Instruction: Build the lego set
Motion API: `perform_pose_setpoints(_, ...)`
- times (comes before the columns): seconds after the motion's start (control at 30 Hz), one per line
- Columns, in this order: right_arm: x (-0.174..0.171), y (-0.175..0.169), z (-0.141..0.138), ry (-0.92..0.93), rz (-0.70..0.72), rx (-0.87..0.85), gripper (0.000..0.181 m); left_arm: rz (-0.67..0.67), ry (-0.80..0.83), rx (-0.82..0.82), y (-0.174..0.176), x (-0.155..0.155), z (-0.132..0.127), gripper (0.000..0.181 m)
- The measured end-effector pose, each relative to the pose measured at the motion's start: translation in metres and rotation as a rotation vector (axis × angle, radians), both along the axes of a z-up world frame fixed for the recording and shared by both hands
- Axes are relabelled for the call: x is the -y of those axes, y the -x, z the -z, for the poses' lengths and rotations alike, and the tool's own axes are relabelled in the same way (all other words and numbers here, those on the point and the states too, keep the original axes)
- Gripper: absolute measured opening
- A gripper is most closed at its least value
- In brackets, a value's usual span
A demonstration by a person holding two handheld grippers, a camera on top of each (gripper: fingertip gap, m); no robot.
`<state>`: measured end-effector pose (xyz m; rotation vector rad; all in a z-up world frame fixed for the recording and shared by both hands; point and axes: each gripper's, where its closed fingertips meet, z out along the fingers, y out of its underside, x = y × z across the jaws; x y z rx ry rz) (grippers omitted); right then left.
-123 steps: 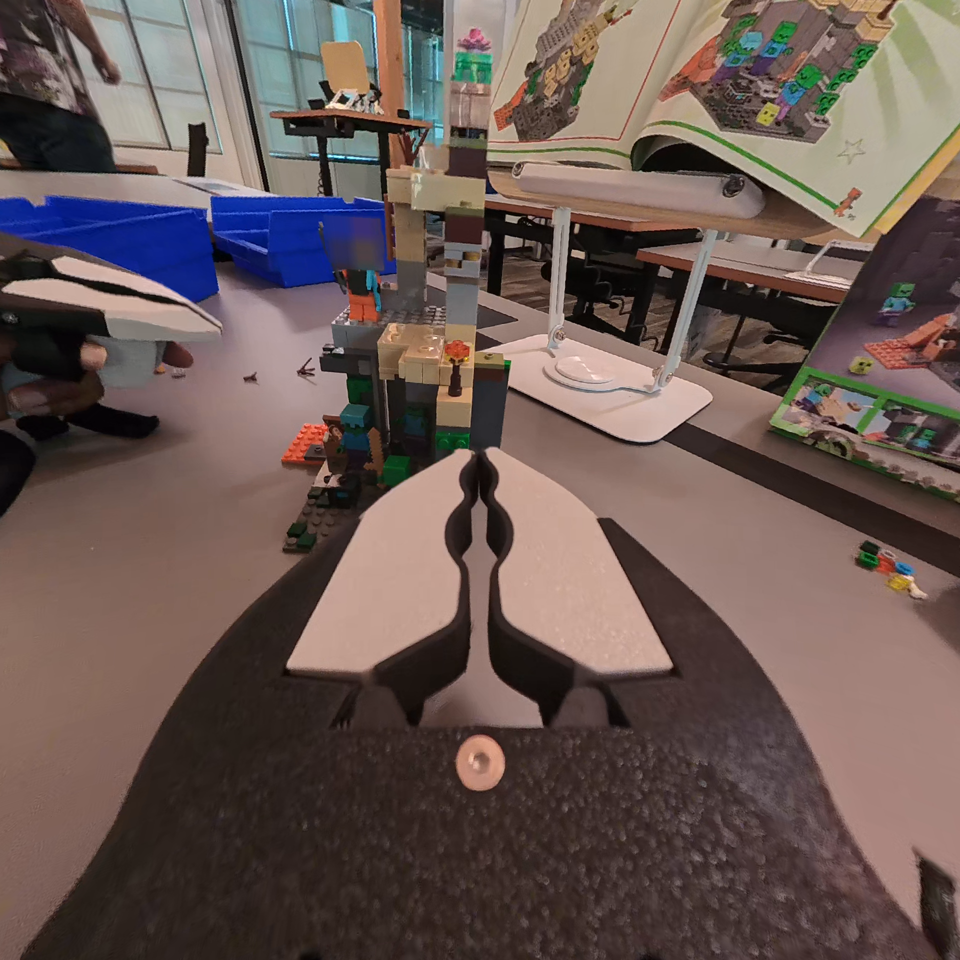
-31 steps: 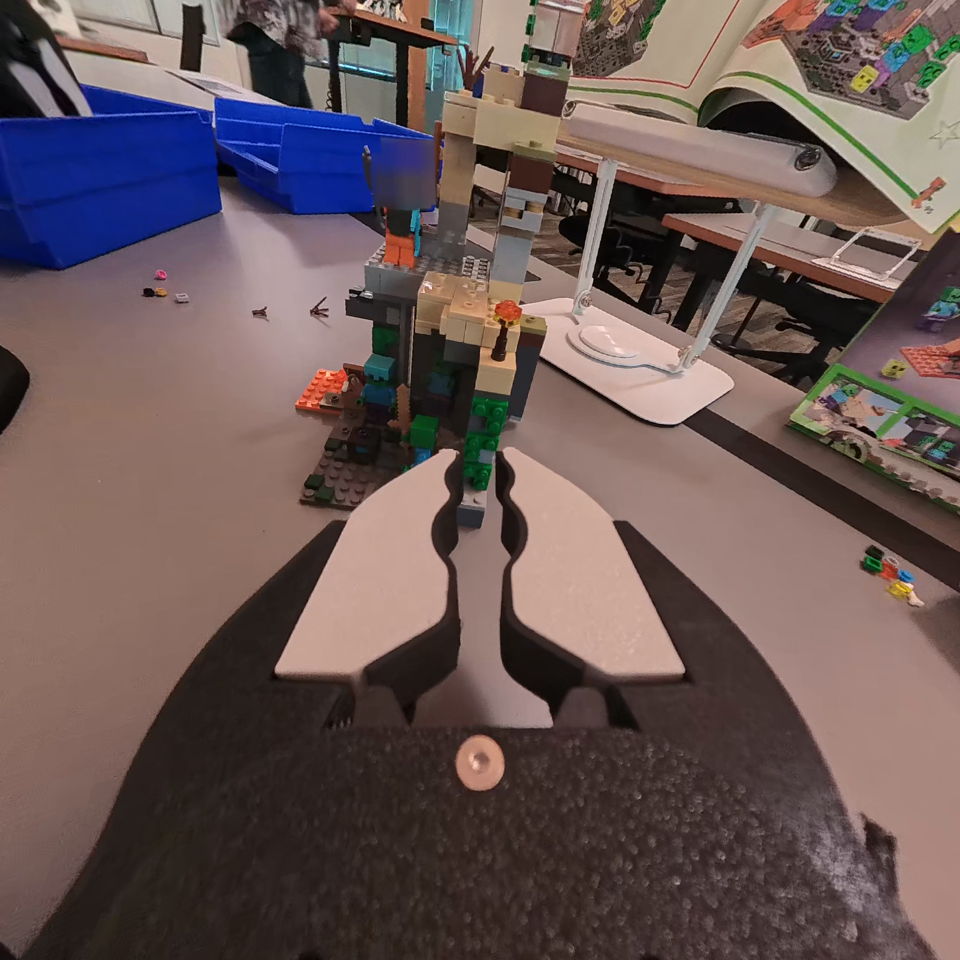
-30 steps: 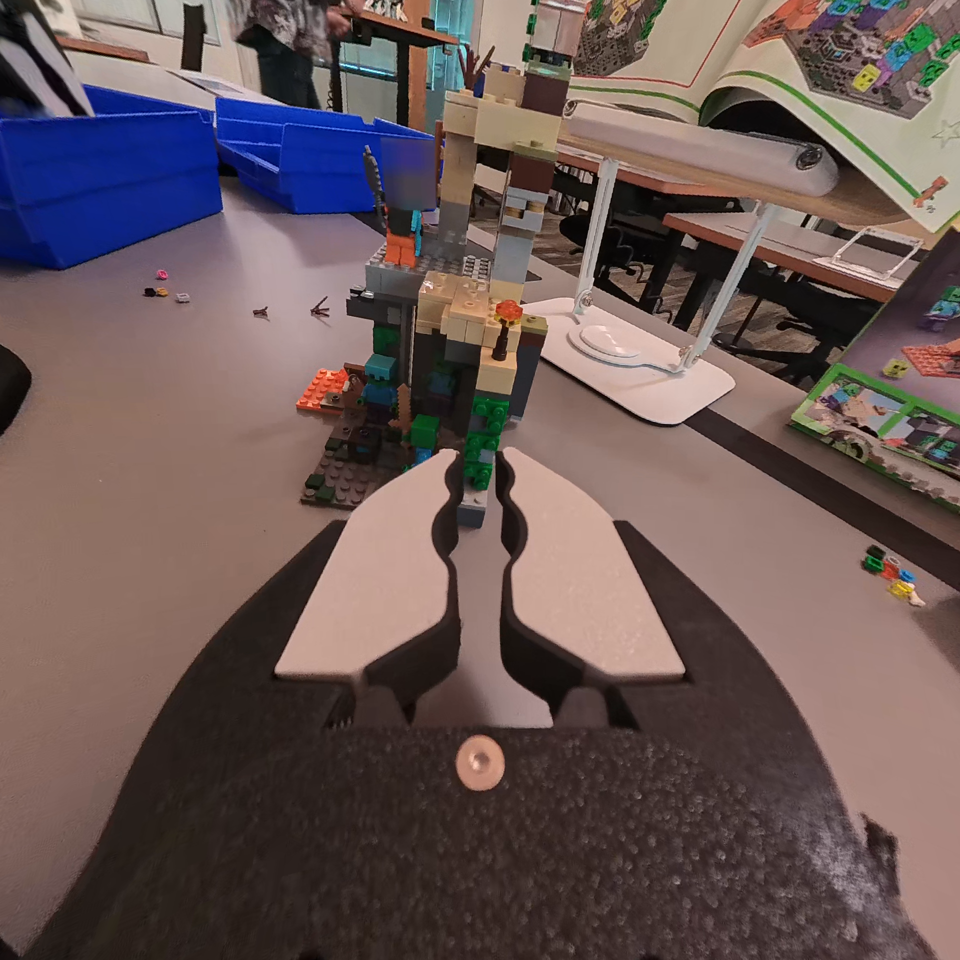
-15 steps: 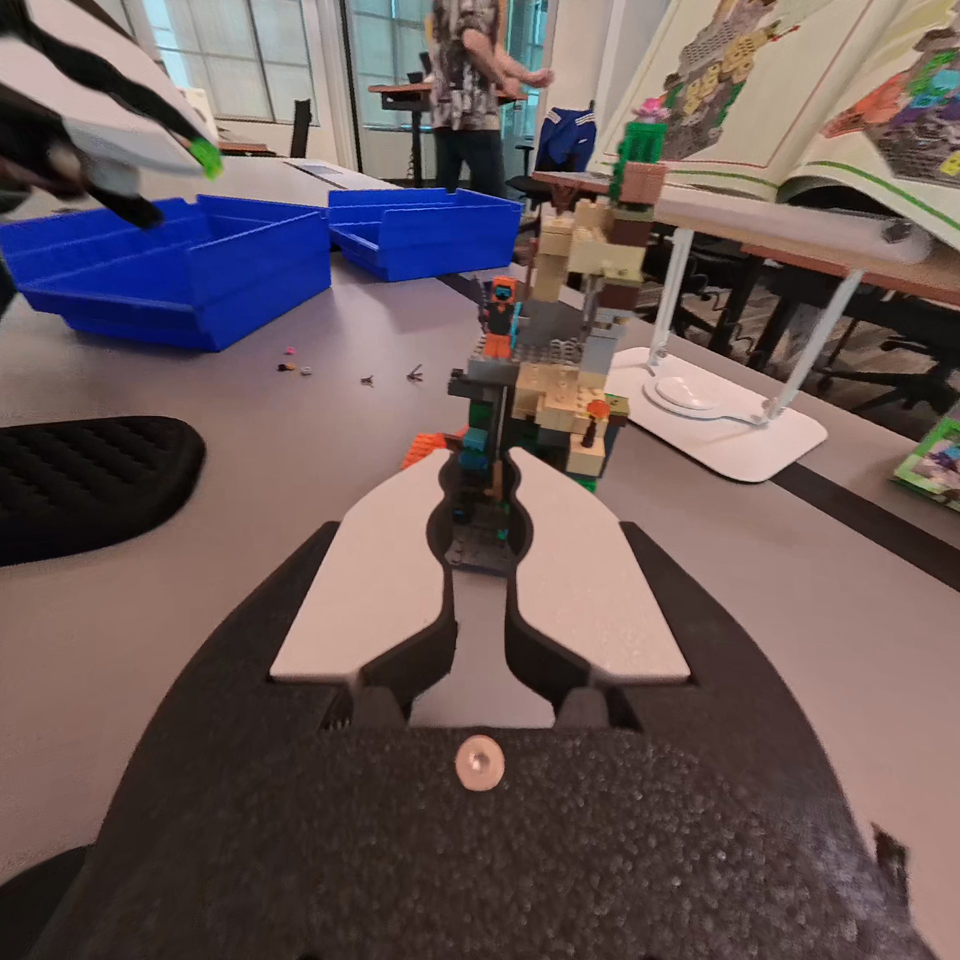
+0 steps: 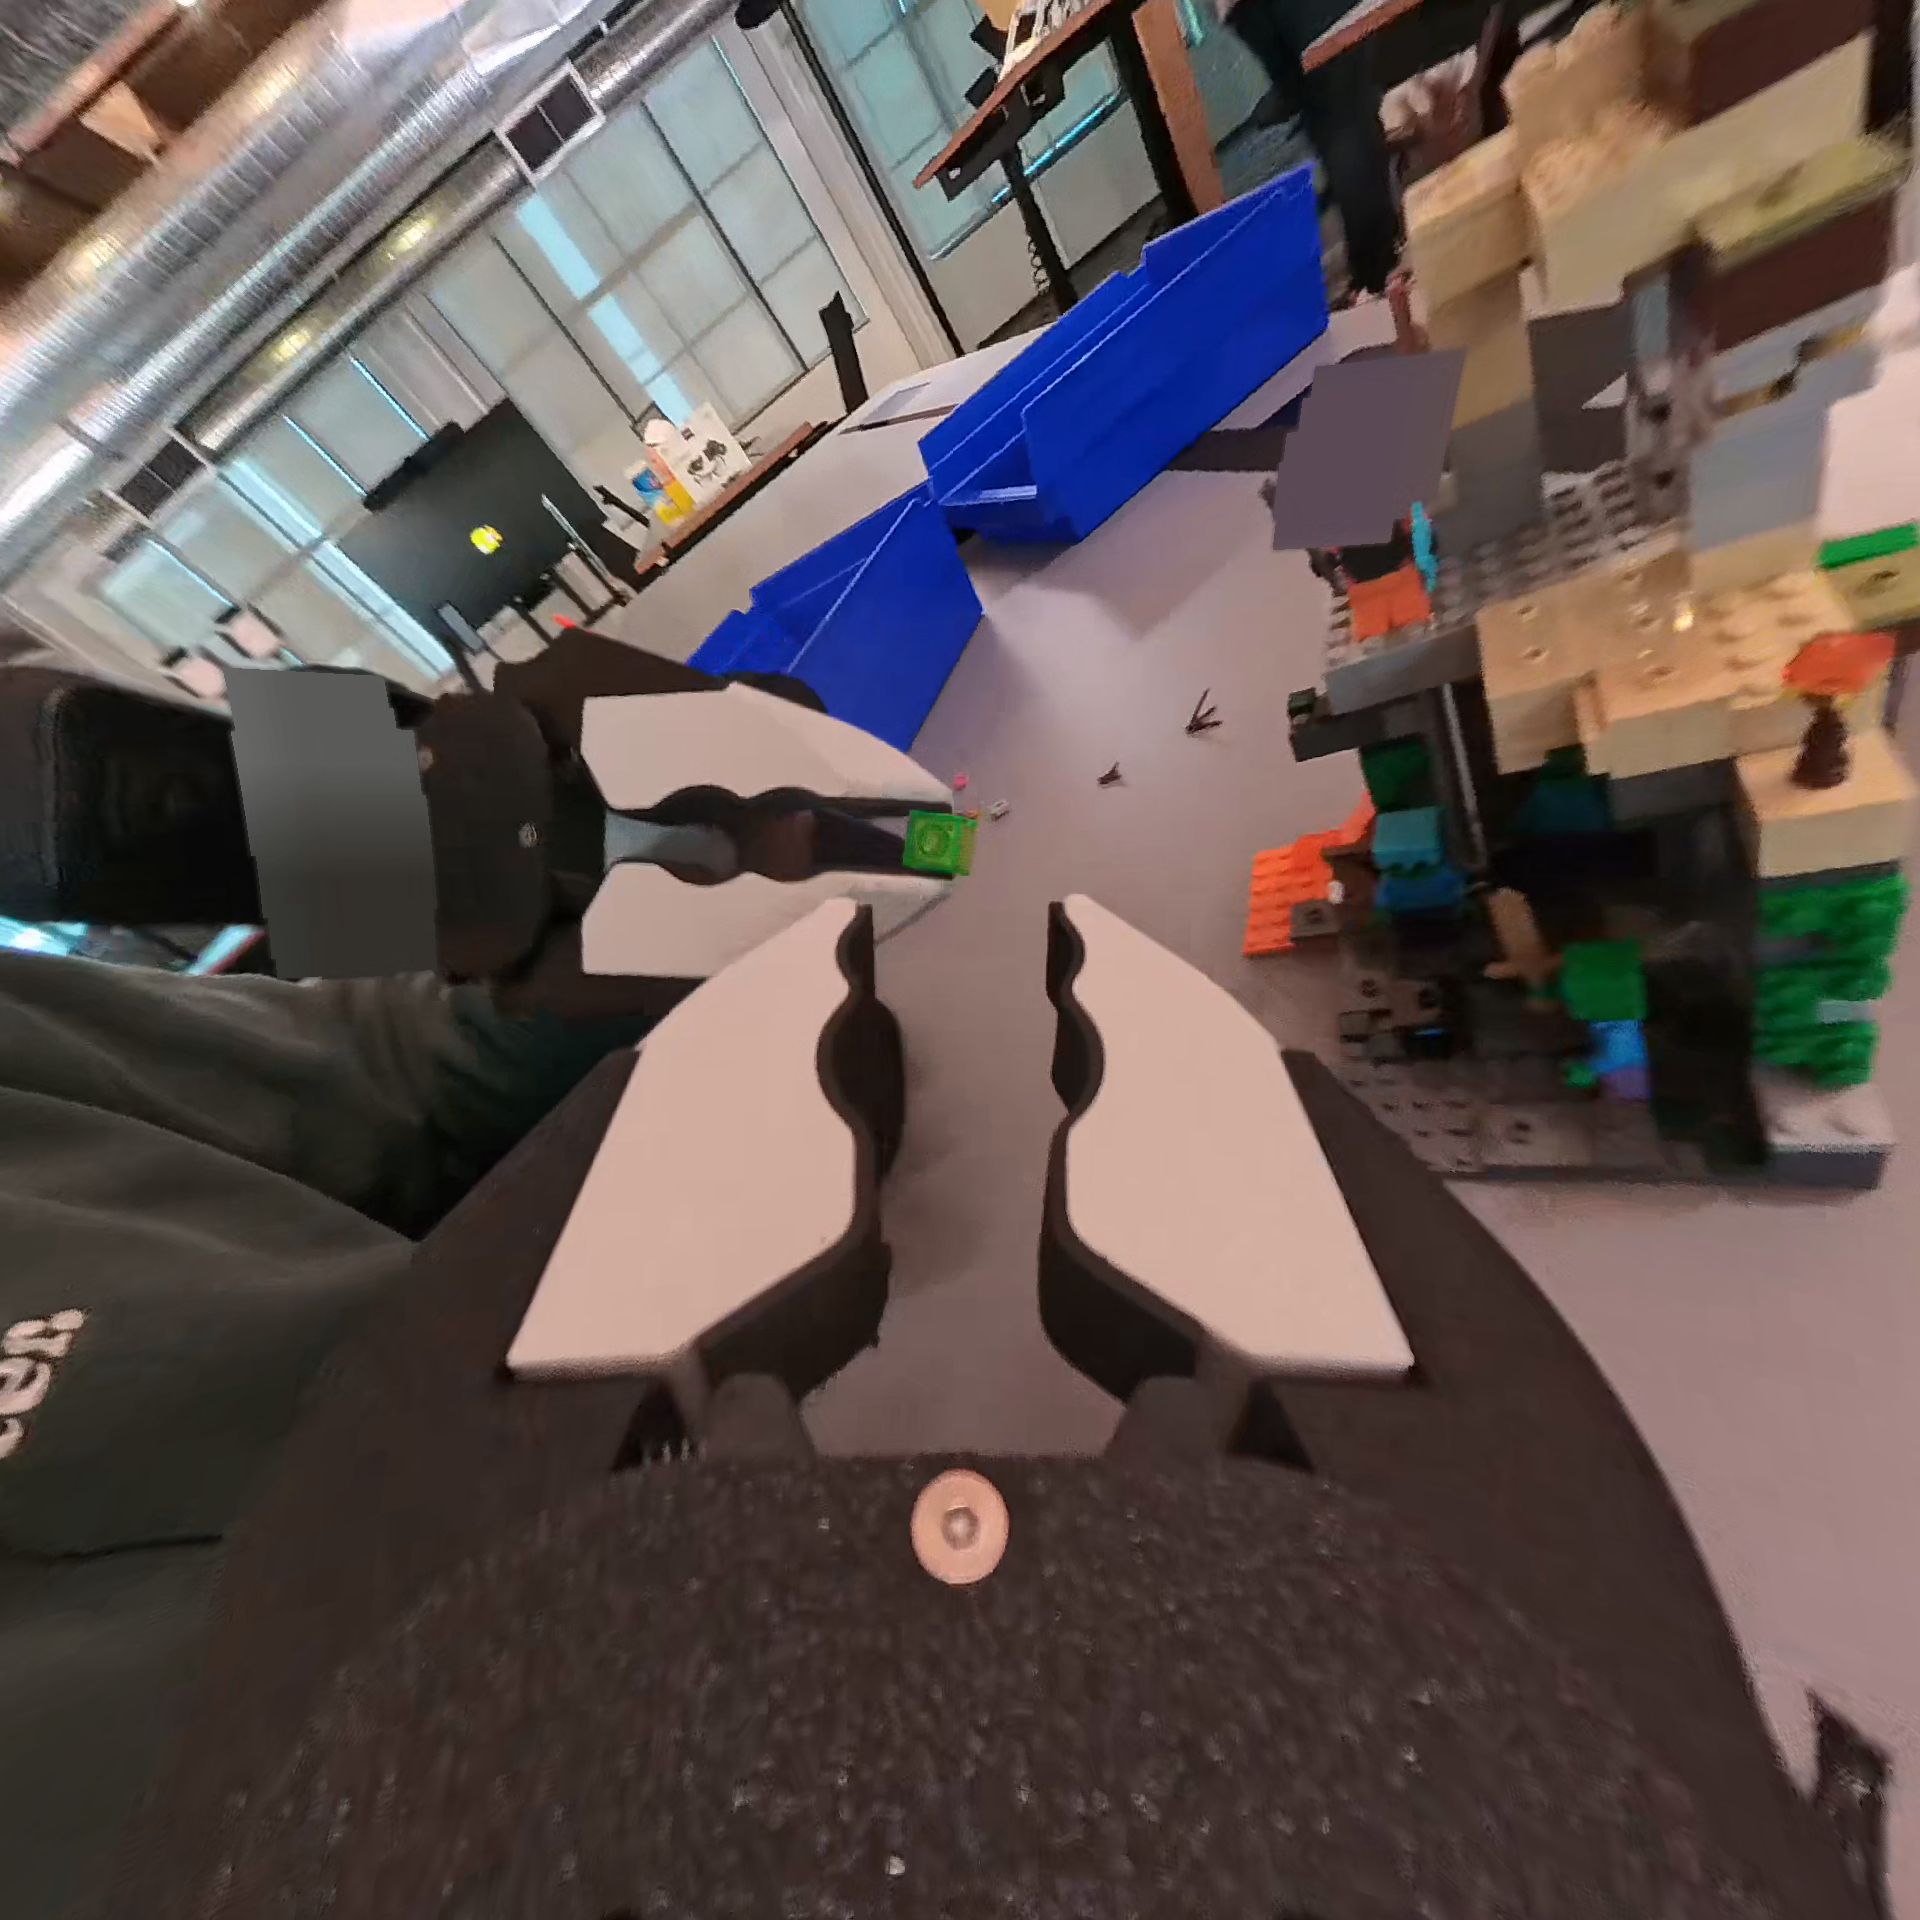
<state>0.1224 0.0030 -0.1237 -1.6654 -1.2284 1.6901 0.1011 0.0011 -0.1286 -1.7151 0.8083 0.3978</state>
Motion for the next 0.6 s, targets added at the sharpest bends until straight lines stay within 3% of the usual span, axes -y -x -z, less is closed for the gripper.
perform_pose_setpoints(0.23,0.021,0.015,0.011,0.055,-0.075,0.051,0.029,-0.017,-0.065,-0.172,-0.008,0.01,0.006,0.012)
perform_pose_setpoints(0.37,0.028,0.017,0.015,0.016,-0.115,0.05,0.013,-0.021,-0.101,-0.229,-0.01,0.014,0.008,0.012)
perform_pose_setpoints(0.5,0.031,0.007,0.016,-0.151,-0.237,0.002,0.012,0.087,-0.041,-0.061,-0.02,0.026,0.013,0.02)
perform_pose_setpoints(0.6,0.035,-0.011,0.014,-0.395,-0.381,-0.097,0.013,0.231,0.132,0.274,-0.033,0.039,0.018,0.026)
